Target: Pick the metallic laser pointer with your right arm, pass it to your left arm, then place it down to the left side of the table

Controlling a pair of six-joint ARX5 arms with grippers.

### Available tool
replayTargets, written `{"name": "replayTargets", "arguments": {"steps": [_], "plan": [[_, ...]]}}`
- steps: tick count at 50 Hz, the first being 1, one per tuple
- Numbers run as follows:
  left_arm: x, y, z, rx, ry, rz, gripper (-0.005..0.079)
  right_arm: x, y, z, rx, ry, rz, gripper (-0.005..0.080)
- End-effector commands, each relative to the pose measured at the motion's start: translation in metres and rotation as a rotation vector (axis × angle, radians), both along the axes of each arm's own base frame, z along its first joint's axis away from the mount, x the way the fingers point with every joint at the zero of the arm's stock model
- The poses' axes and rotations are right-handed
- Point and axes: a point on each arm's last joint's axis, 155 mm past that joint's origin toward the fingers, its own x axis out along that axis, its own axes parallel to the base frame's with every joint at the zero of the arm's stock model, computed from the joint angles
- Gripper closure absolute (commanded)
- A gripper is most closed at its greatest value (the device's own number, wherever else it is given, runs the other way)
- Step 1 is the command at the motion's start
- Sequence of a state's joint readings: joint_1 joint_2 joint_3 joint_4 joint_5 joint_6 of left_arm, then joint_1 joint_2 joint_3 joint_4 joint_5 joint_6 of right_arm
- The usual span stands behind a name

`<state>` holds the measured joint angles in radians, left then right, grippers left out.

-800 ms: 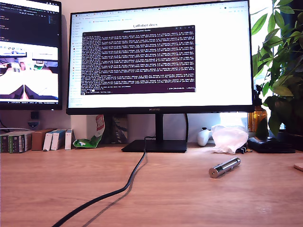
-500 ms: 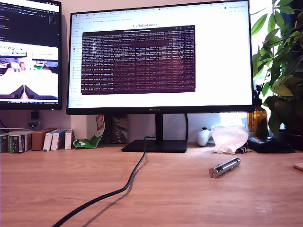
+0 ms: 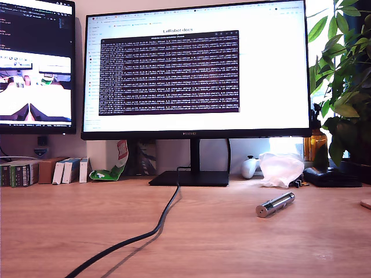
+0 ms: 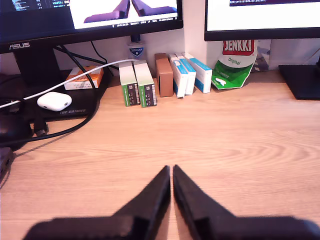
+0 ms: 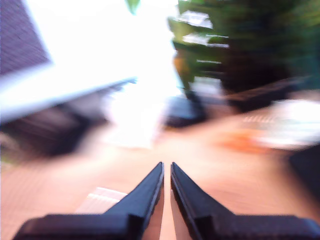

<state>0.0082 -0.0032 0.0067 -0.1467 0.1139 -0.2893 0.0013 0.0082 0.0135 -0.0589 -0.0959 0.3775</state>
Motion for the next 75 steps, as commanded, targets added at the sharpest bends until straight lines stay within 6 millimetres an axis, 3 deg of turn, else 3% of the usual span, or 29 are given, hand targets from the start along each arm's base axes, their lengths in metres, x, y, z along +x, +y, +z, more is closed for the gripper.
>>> {"name": "replayTargets", "arguments": {"steps": [1,7,12,17,28,38,45,49,59,68,75], "plan": [[0.001,-0.008,0.007,-0.042,-0.044,-0.039,0.0762,-0.001,0.011,0.012,0.072,-0.046,0.057,0.0764],[-0.002,-0.026,0.042,-0.116,-0.169,-0.141,0.0762,-0.008,0.03,0.038,0.111,-0.107,0.167,0.0764],[-0.01,-0.039,0.077,-0.122,-0.281,-0.217,0.0762,-0.013,0.035,0.06,0.113,-0.139,0.194,0.0764],[-0.017,-0.045,0.099,-0.114,-0.323,-0.254,0.0762,-0.016,0.037,0.079,0.083,-0.158,0.206,0.0764],[-0.02,-0.062,0.123,-0.003,-0.33,-0.356,0.0762,-0.012,0.065,0.106,-0.131,-0.121,0.367,0.0764],[-0.007,-0.074,0.129,0.105,-0.275,-0.427,0.0762,0.022,0.081,0.113,-0.396,-0.051,0.5,0.0764],[0.006,-0.078,0.123,0.12,-0.214,-0.46,0.0762,0.052,0.088,0.104,-0.557,0.027,0.604,0.0764],[0.013,-0.079,0.118,0.114,-0.183,-0.467,0.0762,0.066,0.098,0.098,-0.734,0.005,0.692,0.0764],[0.023,-0.079,0.103,0.098,-0.118,-0.47,0.0762,0.098,0.121,0.073,-0.955,0.004,0.87,0.0764],[0.024,-0.079,0.103,0.098,-0.118,-0.47,0.0762,0.115,0.136,0.032,-1.191,0.017,0.994,0.0764],[0.024,-0.079,0.105,0.1,-0.126,-0.469,0.0762,0.111,0.146,-0.01,-1.279,0.081,1.119,0.0763]]}}
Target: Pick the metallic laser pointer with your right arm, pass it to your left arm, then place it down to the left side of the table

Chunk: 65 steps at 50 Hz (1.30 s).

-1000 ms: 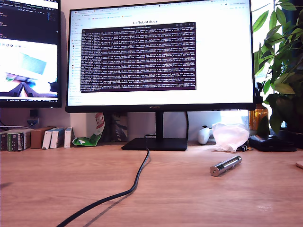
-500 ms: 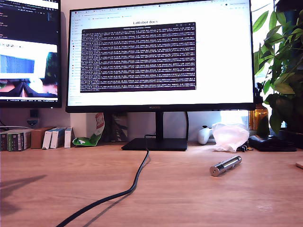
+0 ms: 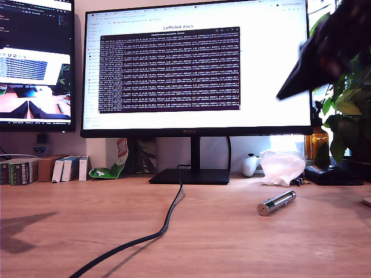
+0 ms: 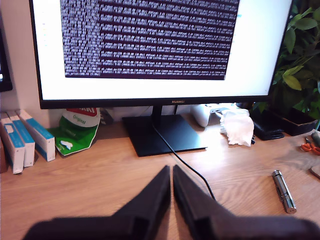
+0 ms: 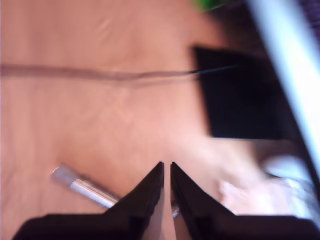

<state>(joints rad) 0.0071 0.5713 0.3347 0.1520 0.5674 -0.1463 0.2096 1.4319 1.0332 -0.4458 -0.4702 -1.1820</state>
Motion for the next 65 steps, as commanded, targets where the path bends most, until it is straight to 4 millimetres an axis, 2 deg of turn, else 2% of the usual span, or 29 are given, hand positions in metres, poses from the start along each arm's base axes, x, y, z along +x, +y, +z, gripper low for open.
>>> {"name": "replayTargets", "arguments": {"steps": [1,9,13,20,22,28,31,52,65], "plan": [[0.0,-0.001,0.007,0.008,-0.029,-0.003,0.0762,0.0,0.002,-0.015,-0.058,0.025,0.028,0.0763],[0.0,-0.001,0.007,0.008,-0.029,-0.004,0.0762,-0.021,-0.006,-0.063,-0.26,0.126,0.124,0.0764],[0.0,-0.001,0.007,0.008,-0.028,-0.004,0.0762,-0.029,-0.01,-0.077,-0.333,0.151,0.167,0.0764],[0.0,-0.001,0.007,0.008,-0.028,-0.004,0.0762,-0.036,-0.016,-0.088,-0.428,0.163,0.204,0.0757],[0.0,-0.001,0.007,0.007,-0.028,-0.004,0.0762,-0.039,-0.014,-0.089,-0.436,0.167,0.218,0.0723],[0.0,-0.001,0.007,0.007,-0.028,-0.004,0.0762,-0.043,-0.007,-0.093,-0.443,0.167,0.253,0.0442],[0.0,-0.001,0.007,0.007,-0.028,-0.004,0.0762,-0.042,-0.005,-0.095,-0.444,0.168,0.259,0.0367],[-0.003,-0.005,0.007,0.005,-0.024,-0.034,0.0762,-0.027,0.009,-0.109,-0.447,0.166,0.3,0.0366],[-0.003,-0.005,0.005,0.005,-0.019,-0.034,0.0762,-0.031,0.015,-0.123,-0.445,0.2,0.337,0.0383]]}}
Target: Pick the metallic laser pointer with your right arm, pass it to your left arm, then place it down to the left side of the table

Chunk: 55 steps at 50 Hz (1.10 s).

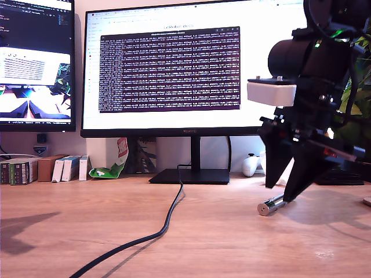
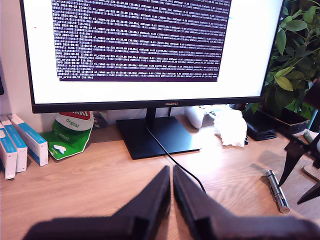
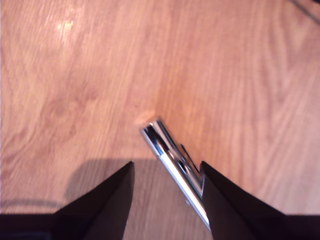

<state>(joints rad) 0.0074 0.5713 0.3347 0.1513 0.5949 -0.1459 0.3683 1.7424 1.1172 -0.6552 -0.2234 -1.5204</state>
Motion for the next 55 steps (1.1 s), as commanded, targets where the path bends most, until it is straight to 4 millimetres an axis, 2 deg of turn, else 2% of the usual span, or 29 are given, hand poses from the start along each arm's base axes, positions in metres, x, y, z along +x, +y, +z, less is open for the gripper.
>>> {"name": "replayTargets", "arguments": {"steps": [1,10,17,38,41,44,49,55], "plan": [[-0.001,-0.001,0.005,0.006,-0.019,-0.007,0.0762,0.0,0.006,-0.004,0.004,0.009,0.02,0.0383],[-0.001,-0.001,0.005,0.006,-0.019,-0.007,0.0762,0.0,0.012,-0.004,0.034,0.014,0.029,0.0386],[-0.001,-0.001,0.005,0.006,-0.019,-0.006,0.0762,0.0,0.012,-0.007,0.033,0.02,0.029,0.0436],[-0.001,-0.001,0.004,0.006,-0.014,-0.007,0.0762,-0.005,0.015,-0.021,0.039,0.064,0.035,0.0446],[-0.001,-0.001,0.004,0.006,-0.013,-0.007,0.0762,-0.006,0.019,-0.02,0.059,0.072,0.041,0.0497],[-0.001,-0.001,0.004,0.007,-0.013,-0.006,0.0762,-0.008,0.021,-0.019,0.07,0.077,0.044,0.0583],[-0.001,-0.001,0.004,0.006,-0.013,-0.007,0.0762,-0.01,0.027,-0.017,0.104,0.086,0.054,0.0764],[-0.001,-0.001,0.004,0.006,-0.014,-0.006,0.0762,-0.008,0.034,-0.013,0.137,0.079,0.065,0.0762]]}}
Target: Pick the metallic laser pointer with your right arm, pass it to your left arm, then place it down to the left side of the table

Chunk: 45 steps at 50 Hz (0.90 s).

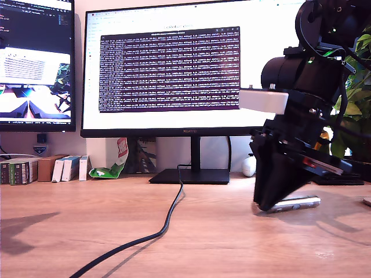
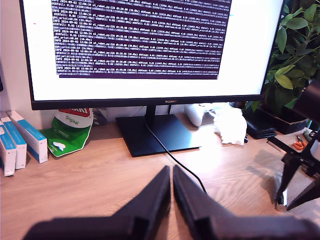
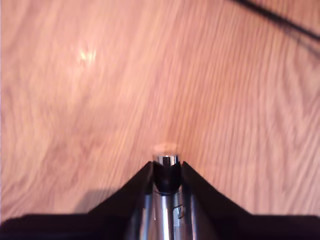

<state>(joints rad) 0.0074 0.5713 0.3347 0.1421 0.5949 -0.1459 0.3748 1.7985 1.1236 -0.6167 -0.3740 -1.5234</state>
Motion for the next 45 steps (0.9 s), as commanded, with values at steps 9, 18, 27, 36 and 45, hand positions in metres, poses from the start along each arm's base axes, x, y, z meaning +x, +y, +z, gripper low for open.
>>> {"name": "replayTargets", "arguments": {"steps": [9,18,27,36,45], "plan": [[-0.001,-0.001,0.006,0.007,-0.023,-0.007,0.0758,0.011,0.016,0.011,0.035,-0.011,-0.005,0.0762],[0.0,-0.001,0.006,0.007,-0.022,-0.007,0.0704,0.037,0.04,0.055,0.134,-0.07,-0.056,0.0762],[-0.004,-0.006,0.008,0.017,-0.038,-0.04,0.0579,0.059,0.08,0.112,0.237,-0.178,-0.044,0.0762],[-0.006,-0.015,0.005,0.017,-0.032,-0.089,0.0498,0.034,0.148,0.168,0.413,-0.138,-0.011,0.0762],[-0.013,-0.037,0.012,0.091,-0.139,-0.211,0.0498,0.0,0.204,0.222,0.569,-0.09,0.043,0.0763]]}}
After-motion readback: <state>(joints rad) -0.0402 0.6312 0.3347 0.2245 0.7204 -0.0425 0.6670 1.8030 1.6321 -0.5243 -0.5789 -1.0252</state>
